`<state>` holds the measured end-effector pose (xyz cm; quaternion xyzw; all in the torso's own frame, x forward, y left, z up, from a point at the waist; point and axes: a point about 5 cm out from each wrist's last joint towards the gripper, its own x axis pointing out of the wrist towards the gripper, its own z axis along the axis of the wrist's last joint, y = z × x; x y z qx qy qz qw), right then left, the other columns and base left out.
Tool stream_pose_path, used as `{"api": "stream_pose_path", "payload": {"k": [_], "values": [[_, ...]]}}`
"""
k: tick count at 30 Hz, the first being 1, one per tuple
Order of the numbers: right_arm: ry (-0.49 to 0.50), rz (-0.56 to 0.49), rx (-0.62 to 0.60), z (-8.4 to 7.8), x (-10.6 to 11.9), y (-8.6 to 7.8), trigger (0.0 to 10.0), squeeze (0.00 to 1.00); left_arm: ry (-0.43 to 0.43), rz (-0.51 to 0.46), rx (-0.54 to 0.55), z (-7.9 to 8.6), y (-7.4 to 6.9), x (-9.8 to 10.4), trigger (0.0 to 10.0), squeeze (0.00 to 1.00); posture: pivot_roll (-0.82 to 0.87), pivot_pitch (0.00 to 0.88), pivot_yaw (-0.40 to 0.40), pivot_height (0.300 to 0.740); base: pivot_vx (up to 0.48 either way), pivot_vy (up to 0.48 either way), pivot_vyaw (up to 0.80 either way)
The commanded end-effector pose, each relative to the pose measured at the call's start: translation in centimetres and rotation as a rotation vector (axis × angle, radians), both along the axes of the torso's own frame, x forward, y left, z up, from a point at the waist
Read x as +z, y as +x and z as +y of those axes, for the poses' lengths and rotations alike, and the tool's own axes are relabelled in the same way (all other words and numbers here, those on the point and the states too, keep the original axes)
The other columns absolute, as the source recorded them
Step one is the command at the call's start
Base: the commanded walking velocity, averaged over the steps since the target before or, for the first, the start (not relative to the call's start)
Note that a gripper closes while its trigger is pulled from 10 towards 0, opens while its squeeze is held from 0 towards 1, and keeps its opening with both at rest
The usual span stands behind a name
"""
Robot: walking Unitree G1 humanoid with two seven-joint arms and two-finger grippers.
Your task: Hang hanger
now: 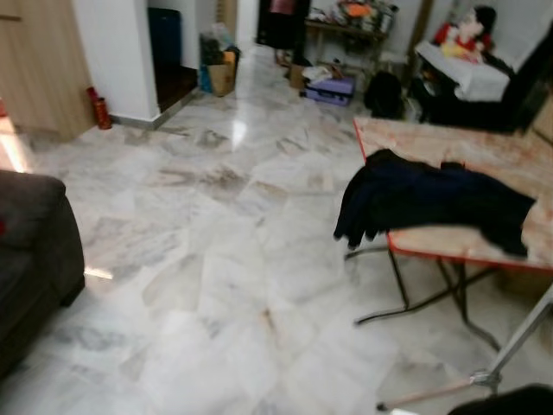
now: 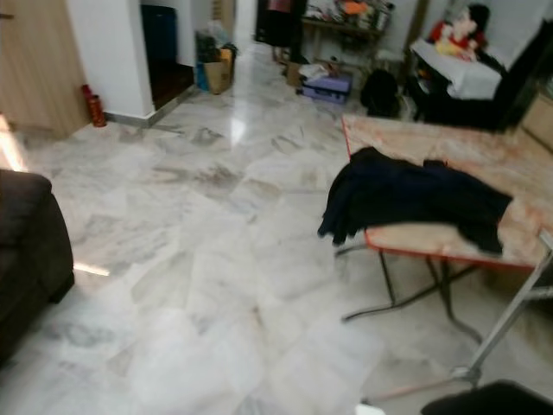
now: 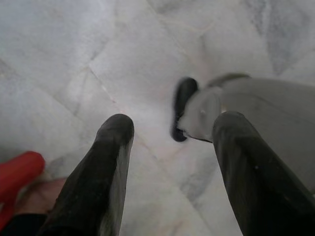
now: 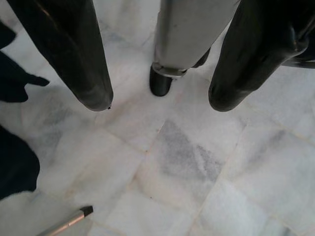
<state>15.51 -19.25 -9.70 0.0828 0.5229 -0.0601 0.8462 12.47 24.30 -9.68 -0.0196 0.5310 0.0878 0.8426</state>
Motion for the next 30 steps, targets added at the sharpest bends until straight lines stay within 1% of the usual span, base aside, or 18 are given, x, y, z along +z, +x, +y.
{"api": "stream_pose_path", "payload": {"k": [1, 8, 13, 20, 30], "values": [[0.011, -0.019, -0.002, 0.51, 0.25, 0.79, 10.0, 0.0, 0.012, 0.021, -0.016, 0.2, -0.3, -0.06, 10.0, 0.0, 0.16, 0.0, -0.073, 0.74, 0.0, 0.0, 0.0], [0.013, -0.021, -0.005, 0.61, 0.26, 0.84, 10.0, 0.0, 0.007, 0.016, -0.013, 0.24, -0.24, -0.02, 10.0, 0.0, 0.16, 0.0, -0.069, 0.74, 0.0, 0.0, 0.0], [0.008, -0.019, -0.01, 0.48, 0.26, 0.81, 10.0, 0.0, 0.012, 0.026, -0.039, 0.15, -0.23, -0.04, 10.0, 0.0, 0.16, 0.0, -0.069, 0.74, 0.0, 0.0, 0.0], [0.005, -0.017, -0.035, 0.28, 0.23, 0.7, 10.0, 0.0, -0.007, 0.013, -0.033, -0.07, -0.22, -0.08, 10.0, 0.0, 0.14, 0.0, -0.061, 0.74, 0.0, 0.0, 0.0], [0.01, -0.01, -0.045, 0.33, 0.11, 0.42, 10.0, 0.0, 0.02, 0.033, -0.067, 0.13, -0.49, -0.12, 10.0, 0.0, 0.13, 0.0, -0.05, 0.74, 0.0, 0.0, 0.0]]}}
